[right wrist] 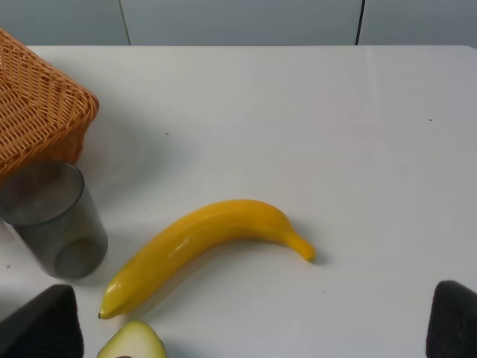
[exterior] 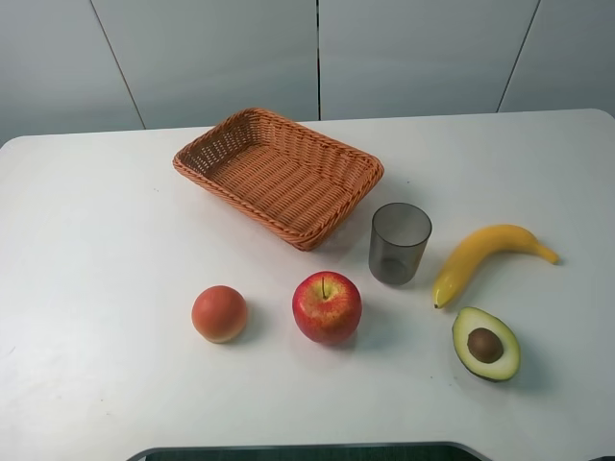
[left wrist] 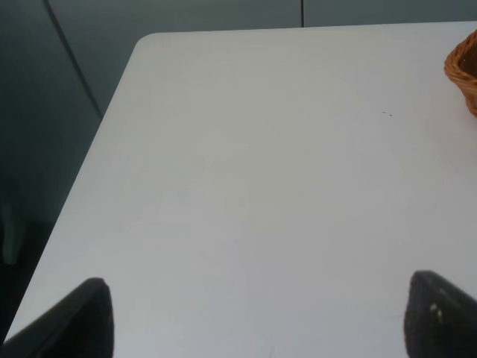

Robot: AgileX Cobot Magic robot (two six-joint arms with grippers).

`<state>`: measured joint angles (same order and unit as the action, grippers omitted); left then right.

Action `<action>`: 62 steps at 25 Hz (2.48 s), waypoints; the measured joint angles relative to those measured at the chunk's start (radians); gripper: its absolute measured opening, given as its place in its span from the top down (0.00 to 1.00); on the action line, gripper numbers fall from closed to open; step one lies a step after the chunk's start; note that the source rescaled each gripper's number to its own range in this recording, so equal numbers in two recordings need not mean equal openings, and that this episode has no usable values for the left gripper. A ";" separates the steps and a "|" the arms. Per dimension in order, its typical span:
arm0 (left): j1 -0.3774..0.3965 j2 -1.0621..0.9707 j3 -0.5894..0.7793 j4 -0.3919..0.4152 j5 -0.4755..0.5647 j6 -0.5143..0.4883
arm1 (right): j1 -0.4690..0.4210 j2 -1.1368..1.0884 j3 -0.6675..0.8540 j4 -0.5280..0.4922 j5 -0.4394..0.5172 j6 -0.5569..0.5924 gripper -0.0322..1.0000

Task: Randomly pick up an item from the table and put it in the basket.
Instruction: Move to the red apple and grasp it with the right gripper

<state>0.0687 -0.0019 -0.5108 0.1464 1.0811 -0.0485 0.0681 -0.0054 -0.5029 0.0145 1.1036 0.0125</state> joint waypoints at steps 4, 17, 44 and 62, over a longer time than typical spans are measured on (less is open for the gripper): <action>0.000 0.000 0.000 0.000 0.000 0.000 | 0.000 0.000 0.000 0.000 0.000 0.000 0.00; 0.000 0.000 0.000 0.000 0.000 0.000 | 0.000 0.000 0.000 0.000 0.000 0.000 0.00; 0.000 0.000 0.000 0.000 0.000 0.000 | 0.000 0.000 0.000 0.000 0.000 0.000 0.00; 0.000 0.000 0.000 0.000 0.000 0.000 | 0.000 0.000 0.000 0.000 0.000 0.000 0.00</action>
<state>0.0687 -0.0019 -0.5108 0.1464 1.0811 -0.0485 0.0681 -0.0054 -0.5029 0.0145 1.1036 0.0125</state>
